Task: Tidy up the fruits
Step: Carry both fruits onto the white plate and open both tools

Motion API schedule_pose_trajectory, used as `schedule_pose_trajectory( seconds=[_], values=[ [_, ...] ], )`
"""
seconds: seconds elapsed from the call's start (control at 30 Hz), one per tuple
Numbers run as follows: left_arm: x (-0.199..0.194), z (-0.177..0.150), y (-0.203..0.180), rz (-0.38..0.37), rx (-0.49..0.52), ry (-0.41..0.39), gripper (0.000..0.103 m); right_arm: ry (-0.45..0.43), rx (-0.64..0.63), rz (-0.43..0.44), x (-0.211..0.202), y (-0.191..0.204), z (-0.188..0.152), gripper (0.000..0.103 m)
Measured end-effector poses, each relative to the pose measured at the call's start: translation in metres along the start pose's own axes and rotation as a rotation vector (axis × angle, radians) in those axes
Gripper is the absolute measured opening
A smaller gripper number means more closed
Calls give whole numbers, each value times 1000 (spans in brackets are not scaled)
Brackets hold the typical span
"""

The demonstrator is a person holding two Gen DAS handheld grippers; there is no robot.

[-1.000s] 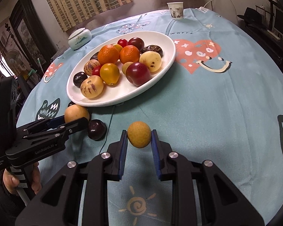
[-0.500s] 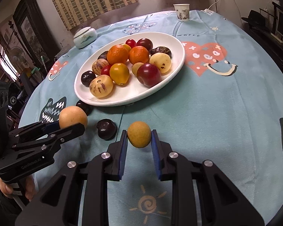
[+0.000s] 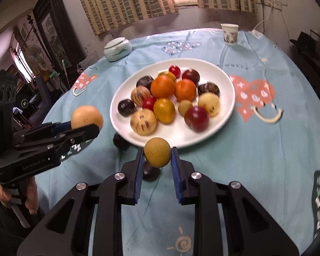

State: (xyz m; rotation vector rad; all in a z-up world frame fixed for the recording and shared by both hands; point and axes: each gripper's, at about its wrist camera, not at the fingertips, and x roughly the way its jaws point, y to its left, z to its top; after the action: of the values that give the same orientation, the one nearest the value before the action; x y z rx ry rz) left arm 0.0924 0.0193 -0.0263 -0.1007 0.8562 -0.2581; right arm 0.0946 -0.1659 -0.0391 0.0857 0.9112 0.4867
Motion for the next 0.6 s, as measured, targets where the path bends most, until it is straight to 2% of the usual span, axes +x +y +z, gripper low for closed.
schedule_pose_trajectory(
  seconds=[0.13,0.3,0.6],
  values=[
    [10,36,5,42,21,-26,37,-15,-25,-13,10,1,29,25],
    [45,69,17,70,11,0,37,-6,1,-30,35,-12,61,25],
    [88,73,49,90,-72,74,37,40,58,-17,67,-31,71,25]
  ],
)
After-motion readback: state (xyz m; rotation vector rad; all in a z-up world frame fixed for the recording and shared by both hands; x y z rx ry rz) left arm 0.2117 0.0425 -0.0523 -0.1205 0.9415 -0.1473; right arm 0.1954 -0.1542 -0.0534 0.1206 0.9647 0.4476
